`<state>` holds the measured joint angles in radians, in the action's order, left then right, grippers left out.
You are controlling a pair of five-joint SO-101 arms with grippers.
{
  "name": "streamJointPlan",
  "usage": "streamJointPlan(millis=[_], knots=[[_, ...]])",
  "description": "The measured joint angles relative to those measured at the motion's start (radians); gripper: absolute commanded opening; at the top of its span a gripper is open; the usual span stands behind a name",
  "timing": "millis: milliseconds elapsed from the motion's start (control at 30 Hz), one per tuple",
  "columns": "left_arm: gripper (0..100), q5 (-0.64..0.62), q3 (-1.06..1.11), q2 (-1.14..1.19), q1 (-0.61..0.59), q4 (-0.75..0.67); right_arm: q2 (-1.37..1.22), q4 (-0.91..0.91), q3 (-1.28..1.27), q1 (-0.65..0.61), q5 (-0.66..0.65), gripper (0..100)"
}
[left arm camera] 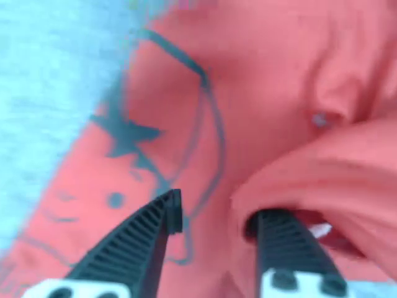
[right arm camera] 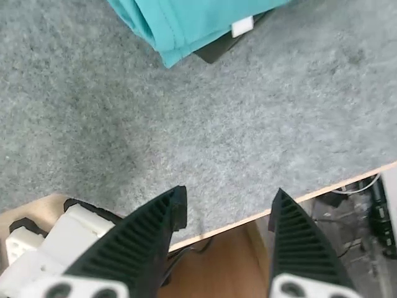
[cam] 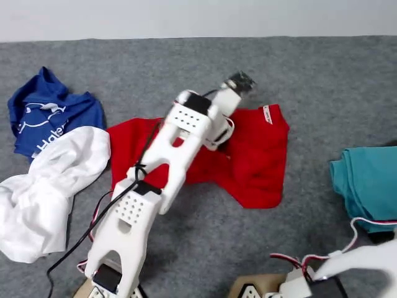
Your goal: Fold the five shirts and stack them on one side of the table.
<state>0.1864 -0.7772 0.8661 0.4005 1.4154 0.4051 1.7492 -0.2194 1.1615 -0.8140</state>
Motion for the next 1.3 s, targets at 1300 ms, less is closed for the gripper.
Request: streamJointPlan(millis=[1300], knots=[[5,-0.11,-0.362,0.005,0.006,0.313,0.026,-0.184,-0.212,-0.921,0.129,23.0]])
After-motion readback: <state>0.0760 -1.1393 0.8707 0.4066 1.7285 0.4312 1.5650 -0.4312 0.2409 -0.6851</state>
